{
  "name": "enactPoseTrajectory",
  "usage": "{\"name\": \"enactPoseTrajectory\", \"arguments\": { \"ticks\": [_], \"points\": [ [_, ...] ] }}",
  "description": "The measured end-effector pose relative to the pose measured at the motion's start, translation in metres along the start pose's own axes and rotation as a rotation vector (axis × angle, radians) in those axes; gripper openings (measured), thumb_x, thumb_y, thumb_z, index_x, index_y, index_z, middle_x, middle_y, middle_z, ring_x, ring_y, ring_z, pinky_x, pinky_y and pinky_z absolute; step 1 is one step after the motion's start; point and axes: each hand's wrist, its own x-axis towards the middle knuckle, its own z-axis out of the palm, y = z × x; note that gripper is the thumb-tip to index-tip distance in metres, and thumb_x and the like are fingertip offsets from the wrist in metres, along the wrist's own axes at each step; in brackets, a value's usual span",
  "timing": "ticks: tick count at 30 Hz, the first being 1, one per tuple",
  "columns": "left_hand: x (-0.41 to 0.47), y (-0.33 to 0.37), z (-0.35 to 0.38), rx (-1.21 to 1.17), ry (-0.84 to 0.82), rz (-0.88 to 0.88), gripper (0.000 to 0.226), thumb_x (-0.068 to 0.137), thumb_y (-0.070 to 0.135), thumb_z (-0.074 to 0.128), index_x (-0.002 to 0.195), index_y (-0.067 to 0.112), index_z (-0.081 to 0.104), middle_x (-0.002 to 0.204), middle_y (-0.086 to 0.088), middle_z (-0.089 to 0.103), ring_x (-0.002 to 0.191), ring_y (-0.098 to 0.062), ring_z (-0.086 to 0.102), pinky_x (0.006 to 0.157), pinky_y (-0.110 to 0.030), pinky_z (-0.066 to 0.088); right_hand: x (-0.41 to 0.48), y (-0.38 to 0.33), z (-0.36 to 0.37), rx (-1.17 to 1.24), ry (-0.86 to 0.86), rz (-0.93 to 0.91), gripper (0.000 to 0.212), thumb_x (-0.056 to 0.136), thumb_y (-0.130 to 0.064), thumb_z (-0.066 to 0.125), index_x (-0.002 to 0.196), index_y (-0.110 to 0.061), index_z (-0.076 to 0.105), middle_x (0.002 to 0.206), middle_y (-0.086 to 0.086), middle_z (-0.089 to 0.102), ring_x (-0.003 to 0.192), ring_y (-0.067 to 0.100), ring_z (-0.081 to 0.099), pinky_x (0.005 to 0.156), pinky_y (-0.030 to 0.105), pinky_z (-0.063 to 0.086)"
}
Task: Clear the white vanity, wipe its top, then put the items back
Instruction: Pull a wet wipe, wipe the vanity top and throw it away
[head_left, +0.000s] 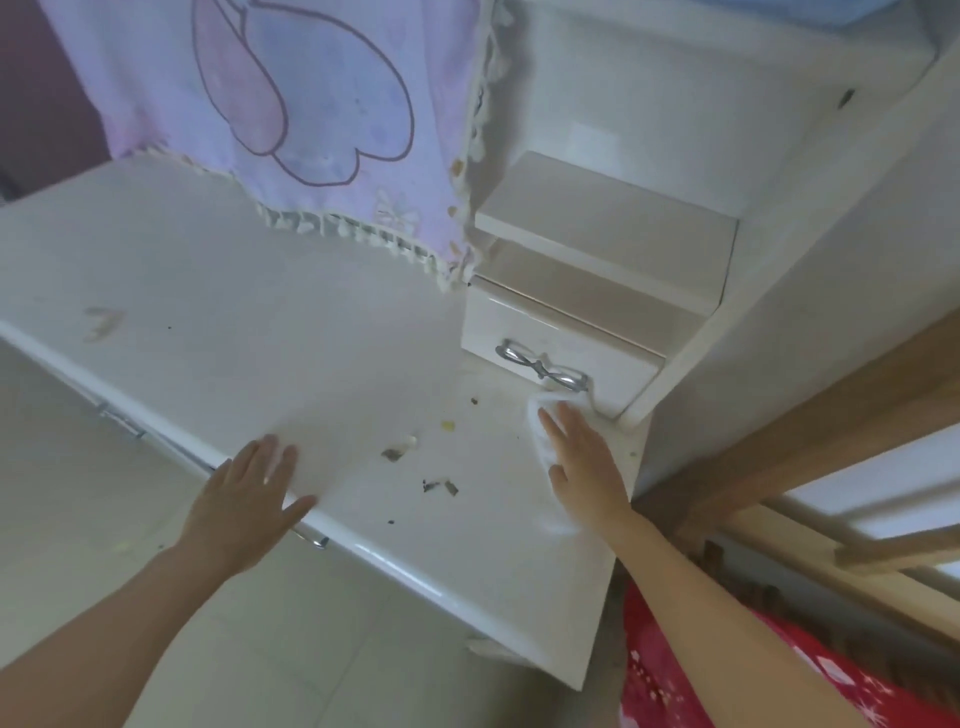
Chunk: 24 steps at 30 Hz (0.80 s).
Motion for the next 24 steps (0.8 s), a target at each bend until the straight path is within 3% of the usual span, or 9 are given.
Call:
{"name": "enactPoseTrajectory", "arguments": {
  "ticks": [3,6,8,11,14,16,18,21,24],
  "points": [
    [0.002,-0.007,0.006,0.101,0.010,0.090,0.080,0.096,0.050,0.008,0.108,-0.009,0.061,0.116,-0.027,0.060,0.111,-0.038,0.054,0.090,-0.041,0.041,0.013,-0.002,0.002,0.070,0.089,-0.007,0.058,0.082,-0.004,0.026,0.139,-0.008,0.034,0.152,0.012,0.020,0.141,0.027,0.017,0.109,0.036,0.019],
    [-0.001,-0.012,0.013,0.148,-0.031,0.148,0.081,0.096,0.049,0.005,0.111,-0.012,0.057,0.123,-0.025,0.056,0.121,-0.032,0.043,0.102,-0.033,0.021,0.009,-0.030,0.020,0.115,0.222,0.016,0.058,0.077,0.013,0.036,0.133,0.000,0.042,0.143,0.021,0.036,0.133,0.033,0.036,0.107,0.038,0.031],
    [0.000,-0.016,0.013,0.141,-0.055,0.167,0.078,0.096,0.049,0.007,0.115,-0.012,0.053,0.127,-0.026,0.052,0.123,-0.027,0.033,0.109,-0.027,0.005,-0.011,-0.067,0.044,0.123,0.204,-0.213,0.067,0.057,0.013,0.054,0.122,-0.002,0.048,0.124,0.020,0.057,0.111,0.034,0.059,0.094,0.036,0.045],
    [-0.001,-0.019,0.014,0.104,-0.162,0.164,0.078,0.096,0.049,0.007,0.116,-0.012,0.053,0.127,-0.025,0.053,0.123,-0.026,0.032,0.111,-0.024,-0.002,-0.048,-0.128,0.075,0.198,0.039,-0.479,0.088,0.032,-0.010,0.085,0.113,-0.010,0.049,0.117,0.009,0.064,0.109,0.023,0.060,0.095,0.026,0.041],
    [0.000,-0.017,0.017,0.097,-0.172,0.136,0.078,0.097,0.048,0.007,0.114,-0.012,0.054,0.126,-0.024,0.054,0.122,-0.025,0.034,0.111,-0.026,0.001,-0.059,-0.149,0.071,0.378,0.136,-0.596,0.049,0.062,-0.008,0.072,0.106,-0.014,0.051,0.108,0.003,0.069,0.110,0.012,0.052,0.089,0.020,0.047],
    [0.001,-0.018,0.019,0.059,-0.191,0.124,0.077,0.097,0.047,0.007,0.116,-0.012,0.053,0.129,-0.022,0.052,0.123,-0.024,0.034,0.111,-0.027,0.001,-0.046,-0.133,0.045,0.438,0.326,-0.491,0.031,0.087,-0.008,0.049,0.111,-0.026,0.054,0.111,-0.012,0.064,0.110,0.001,0.051,0.091,0.007,0.041],
    [0.003,-0.018,0.022,0.074,-0.199,0.143,0.077,0.097,0.047,0.008,0.117,-0.012,0.053,0.132,-0.018,0.048,0.126,-0.024,0.036,0.111,-0.027,0.002,-0.021,-0.090,0.027,0.295,0.342,-0.289,0.031,0.098,-0.016,0.034,0.119,-0.032,0.051,0.115,-0.027,0.051,0.111,-0.006,0.046,0.086,-0.006,0.030],
    [0.004,-0.017,0.026,0.093,-0.202,0.137,0.076,0.097,0.046,0.007,0.116,-0.011,0.054,0.132,-0.017,0.047,0.122,-0.025,0.046,0.109,-0.029,0.005,0.026,-0.032,0.016,0.372,0.335,-0.020,0.046,0.089,0.010,0.035,0.130,-0.006,0.048,0.139,0.007,0.044,0.130,0.021,0.040,0.091,-0.001,0.024],
    [0.004,-0.015,0.022,0.145,-0.140,0.078,0.081,0.093,0.053,-0.004,0.128,-0.009,0.035,0.141,-0.018,0.031,0.127,-0.031,0.041,0.109,-0.026,-0.001,0.057,-0.032,0.036,0.233,0.227,-0.099,0.060,0.078,0.022,0.031,0.133,-0.001,0.043,0.144,0.016,0.036,0.135,0.030,0.032,0.105,0.021,0.022]
  ]
}}
